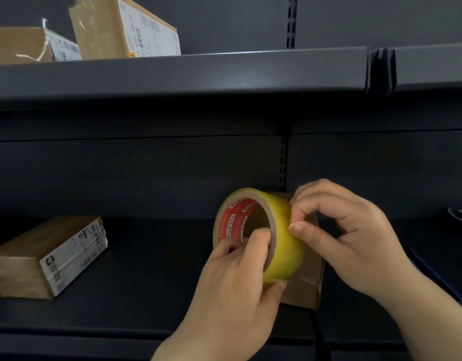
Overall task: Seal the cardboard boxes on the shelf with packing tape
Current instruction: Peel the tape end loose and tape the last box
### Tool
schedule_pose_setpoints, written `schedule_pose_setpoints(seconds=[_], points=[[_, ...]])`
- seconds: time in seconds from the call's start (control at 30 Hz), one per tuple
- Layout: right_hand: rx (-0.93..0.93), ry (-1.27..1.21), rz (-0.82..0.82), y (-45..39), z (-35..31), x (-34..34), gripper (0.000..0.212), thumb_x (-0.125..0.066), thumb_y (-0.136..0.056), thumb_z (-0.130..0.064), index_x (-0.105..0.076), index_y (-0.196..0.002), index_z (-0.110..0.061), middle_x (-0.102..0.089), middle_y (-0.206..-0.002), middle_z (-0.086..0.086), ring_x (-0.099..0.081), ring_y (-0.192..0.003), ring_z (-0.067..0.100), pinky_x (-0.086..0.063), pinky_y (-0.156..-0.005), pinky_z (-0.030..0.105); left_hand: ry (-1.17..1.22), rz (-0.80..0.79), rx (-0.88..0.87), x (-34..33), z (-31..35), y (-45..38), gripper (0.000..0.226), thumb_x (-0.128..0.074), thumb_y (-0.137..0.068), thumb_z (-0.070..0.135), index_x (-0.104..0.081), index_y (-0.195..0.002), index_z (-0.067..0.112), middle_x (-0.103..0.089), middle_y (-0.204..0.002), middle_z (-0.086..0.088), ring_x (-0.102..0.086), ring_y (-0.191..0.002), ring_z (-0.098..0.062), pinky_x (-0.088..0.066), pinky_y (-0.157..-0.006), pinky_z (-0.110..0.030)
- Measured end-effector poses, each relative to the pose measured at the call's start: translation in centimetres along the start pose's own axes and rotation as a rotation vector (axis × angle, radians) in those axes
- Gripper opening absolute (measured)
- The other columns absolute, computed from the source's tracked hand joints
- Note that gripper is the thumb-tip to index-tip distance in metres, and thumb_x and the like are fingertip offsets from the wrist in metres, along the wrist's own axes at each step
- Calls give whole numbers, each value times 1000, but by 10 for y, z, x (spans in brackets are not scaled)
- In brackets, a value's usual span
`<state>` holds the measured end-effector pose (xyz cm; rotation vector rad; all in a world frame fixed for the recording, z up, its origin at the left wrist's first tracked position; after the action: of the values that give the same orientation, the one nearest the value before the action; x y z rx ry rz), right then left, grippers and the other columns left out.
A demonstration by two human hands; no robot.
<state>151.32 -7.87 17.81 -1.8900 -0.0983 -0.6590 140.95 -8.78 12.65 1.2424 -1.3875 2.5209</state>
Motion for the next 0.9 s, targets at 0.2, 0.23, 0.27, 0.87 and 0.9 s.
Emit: schedule_pose_setpoints(seconds=[0.2, 0.23, 0.27, 0.87, 0.9], points=[[-8, 10, 135, 8, -1, 0, 27, -59, -81, -27, -59, -107, -19, -58, -107, -10, -54, -106, 0, -44, -87, 12, 45, 6, -8, 7, -1, -8, 43, -62, -76, 25, -35, -108, 34, -56, -89, 22, -51, -95, 1, -48, -79, -21], [-14, 29, 151, 9, -2, -1, 34, -59, -81, -30, -58, -113, -20, -57, -112, -10, -53, -108, 0, -44, -88, 13, 31, 8, -26, 8, 0, -9, 43, -62, -77, 24, -35, -109, 33, -58, -91, 21, -51, -95, 0, -49, -79, -21], [-21, 46, 166, 11, -3, -2, 35, -60, -80, -32, -58, -113, -21, -57, -113, -10, -54, -108, 1, -45, -89, 13, 17, 6, -35, 7, 1, -9, 44, -62, -76, 23, -35, -110, 31, -61, -92, 17, -51, -94, 0, -49, -79, -21], [-33, 134, 148, 7, 3, -14, 35, -60, -78, -40, -51, -108, -27, -49, -106, -19, -47, -106, -6, -40, -88, 6, -38, -74, 2, -8, -14, -14, 49, -61, -73, 18, -33, -111, 30, -64, -91, 13, -56, -85, -1, -41, -82, -14], [-37, 133, 149, 7, 4, -15, 29, -60, -77, -39, -53, -103, -27, -50, -103, -20, -49, -102, -6, -41, -86, 7, -55, -77, 4, -9, -14, -14, 49, -60, -72, 17, -33, -111, 30, -66, -89, 12, -59, -81, -1, -39, -83, -13]])
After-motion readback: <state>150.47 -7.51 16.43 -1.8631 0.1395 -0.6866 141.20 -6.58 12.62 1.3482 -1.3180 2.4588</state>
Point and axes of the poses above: each hand's wrist, its own y-axis away from the middle knuckle, its own x-axis out of the back of the hand, z = x × y, the point moved 9 cm from there along -y, towards the middle knuckle
